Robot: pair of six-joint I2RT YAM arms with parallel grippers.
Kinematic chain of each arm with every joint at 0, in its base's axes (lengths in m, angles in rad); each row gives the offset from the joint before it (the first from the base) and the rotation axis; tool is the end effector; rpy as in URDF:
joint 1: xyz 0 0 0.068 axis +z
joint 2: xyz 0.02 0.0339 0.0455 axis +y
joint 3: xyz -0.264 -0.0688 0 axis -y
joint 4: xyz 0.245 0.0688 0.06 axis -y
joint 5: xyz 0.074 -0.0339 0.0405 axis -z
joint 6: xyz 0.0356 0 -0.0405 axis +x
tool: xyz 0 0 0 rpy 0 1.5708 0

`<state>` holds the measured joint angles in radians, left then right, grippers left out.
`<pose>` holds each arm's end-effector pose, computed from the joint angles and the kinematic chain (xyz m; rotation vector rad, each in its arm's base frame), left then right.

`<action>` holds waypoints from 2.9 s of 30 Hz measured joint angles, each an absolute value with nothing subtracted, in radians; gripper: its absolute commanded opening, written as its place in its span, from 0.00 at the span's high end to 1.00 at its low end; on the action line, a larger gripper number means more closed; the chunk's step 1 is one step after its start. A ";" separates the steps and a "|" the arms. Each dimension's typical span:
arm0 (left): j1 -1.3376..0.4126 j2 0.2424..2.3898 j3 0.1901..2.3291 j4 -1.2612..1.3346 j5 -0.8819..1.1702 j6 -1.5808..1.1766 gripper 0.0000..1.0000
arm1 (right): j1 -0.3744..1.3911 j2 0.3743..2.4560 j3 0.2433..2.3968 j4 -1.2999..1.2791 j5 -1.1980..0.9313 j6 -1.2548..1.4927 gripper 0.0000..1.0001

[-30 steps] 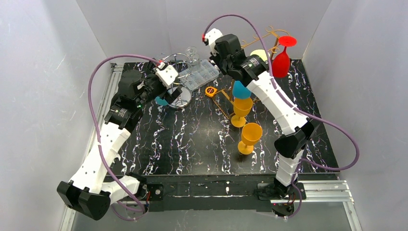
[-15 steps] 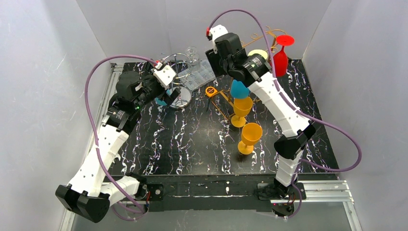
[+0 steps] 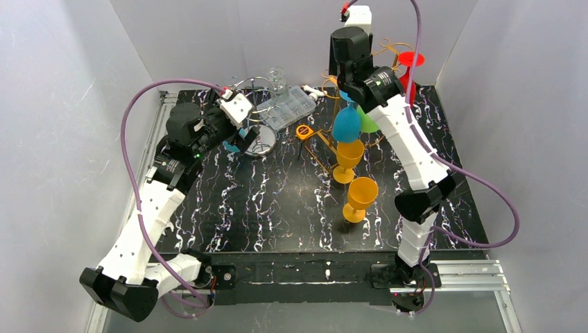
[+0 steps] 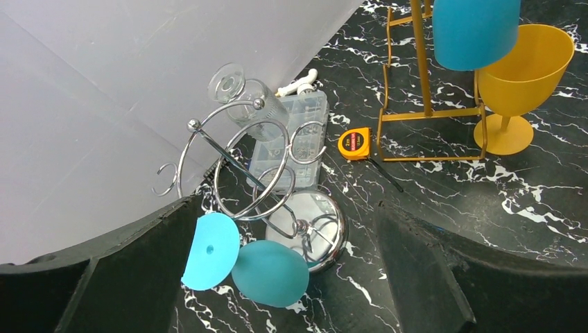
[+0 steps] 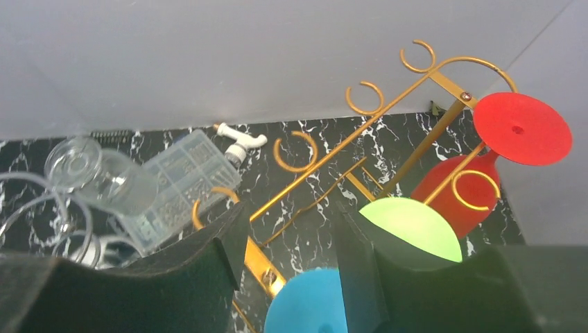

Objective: Place the wine glass upside down on the wine glass rack

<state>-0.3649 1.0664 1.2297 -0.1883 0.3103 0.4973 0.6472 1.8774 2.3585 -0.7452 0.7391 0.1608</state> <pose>0.2131 -0.0930 0.4410 0.8782 1.3332 -0.1445 0.3224 0.2136 0.5056 0.0795 1.7641 -0.0935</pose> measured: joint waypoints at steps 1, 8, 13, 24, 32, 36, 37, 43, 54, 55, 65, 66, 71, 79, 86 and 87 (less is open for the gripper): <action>-0.363 1.066 1.230 -0.188 0.310 0.497 0.02 | 0.632 1.887 2.358 -0.733 0.739 0.176 0.46; -0.360 1.066 1.230 -0.188 0.310 0.496 0.02 | 0.554 1.963 2.348 -0.673 0.690 0.286 0.49; -0.355 1.066 1.232 -0.188 0.310 0.496 0.02 | 0.550 2.025 2.366 -0.674 0.667 0.321 0.50; -0.347 1.066 1.239 -0.187 0.310 0.495 0.02 | 0.552 2.028 2.366 -0.671 0.662 0.361 0.50; -0.346 1.066 1.239 -0.181 0.310 0.490 0.02 | 0.552 1.996 2.364 -0.702 0.648 0.393 0.48; -0.344 1.066 1.239 -0.183 0.310 0.485 0.02 | 0.552 1.977 2.365 -0.709 0.648 0.410 0.48; -0.344 1.066 1.240 -0.187 0.310 0.485 0.02 | 0.552 1.975 2.368 -0.712 0.648 0.416 0.48; -0.344 1.066 1.241 -0.192 0.310 0.485 0.02 | 0.552 1.975 2.376 -0.754 0.633 0.450 0.49; -0.344 1.066 1.241 -0.191 0.308 0.486 0.02 | 0.551 1.987 2.344 -0.761 0.628 0.478 0.59; -0.344 1.066 1.241 -0.190 0.306 0.486 0.02 | 0.551 1.989 2.344 -0.761 0.628 0.477 0.61; -0.344 1.066 1.241 -0.188 0.300 0.486 0.02 | 0.522 1.991 2.345 -0.760 0.617 0.471 0.68; -0.344 1.066 1.241 -0.188 0.299 0.486 0.02 | 0.516 1.991 2.345 -0.760 0.610 0.471 0.67; -0.344 1.066 1.241 -0.187 0.297 0.486 0.02 | 0.495 2.000 2.360 -0.764 0.571 0.468 0.66; -0.343 1.066 1.241 -0.187 0.295 0.490 0.02 | 0.491 2.017 2.370 -0.751 0.546 0.469 0.72; -0.342 1.056 1.241 -0.180 0.295 0.498 0.02 | 0.491 2.023 2.375 -0.745 0.534 0.466 0.59; -0.342 1.055 1.241 -0.179 0.295 0.498 0.02 | 0.491 2.023 2.375 -0.747 0.528 0.464 0.58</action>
